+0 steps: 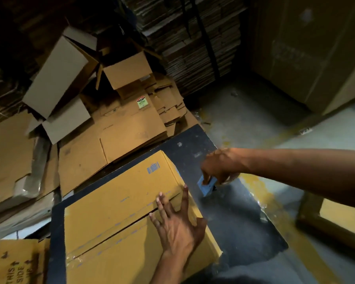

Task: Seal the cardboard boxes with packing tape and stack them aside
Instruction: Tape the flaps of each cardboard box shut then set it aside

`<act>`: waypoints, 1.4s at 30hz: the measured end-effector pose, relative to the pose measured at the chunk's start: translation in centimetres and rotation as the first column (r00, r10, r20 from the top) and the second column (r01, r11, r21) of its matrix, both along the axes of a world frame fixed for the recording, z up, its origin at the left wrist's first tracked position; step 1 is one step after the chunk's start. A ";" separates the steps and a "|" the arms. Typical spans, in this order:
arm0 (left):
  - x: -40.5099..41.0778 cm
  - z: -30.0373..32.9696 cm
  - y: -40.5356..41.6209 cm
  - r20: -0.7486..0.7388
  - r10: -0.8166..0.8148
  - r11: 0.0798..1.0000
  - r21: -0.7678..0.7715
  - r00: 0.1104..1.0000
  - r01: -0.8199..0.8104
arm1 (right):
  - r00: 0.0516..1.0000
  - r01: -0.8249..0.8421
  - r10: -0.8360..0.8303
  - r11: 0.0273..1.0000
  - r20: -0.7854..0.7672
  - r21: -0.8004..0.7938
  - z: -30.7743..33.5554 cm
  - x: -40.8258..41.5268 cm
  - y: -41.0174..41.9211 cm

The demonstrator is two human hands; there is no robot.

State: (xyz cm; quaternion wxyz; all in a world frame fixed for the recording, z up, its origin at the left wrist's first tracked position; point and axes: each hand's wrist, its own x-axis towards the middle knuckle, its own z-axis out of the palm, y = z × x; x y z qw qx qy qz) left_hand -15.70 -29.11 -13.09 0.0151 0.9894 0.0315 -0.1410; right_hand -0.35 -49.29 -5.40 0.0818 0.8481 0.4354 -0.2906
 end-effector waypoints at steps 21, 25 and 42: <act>2.6 2.0 -1.1 -0.232 -0.082 0.971 0.201 0.969 0.130 | 0.985 0.154 -0.170 0.954 -0.041 -0.258 -8.5 -1.6 0.9; 2.7 2.0 -1.5 -0.254 -0.095 0.963 0.220 0.963 0.153 | 0.934 0.232 -0.243 0.970 -0.263 -0.073 -10.4 0.2 -3.7; 2.7 2.5 0.8 -0.138 -0.161 0.949 0.252 0.977 0.191 | 0.634 0.728 -0.688 0.378 -0.352 0.572 -14.0 -0.7 1.3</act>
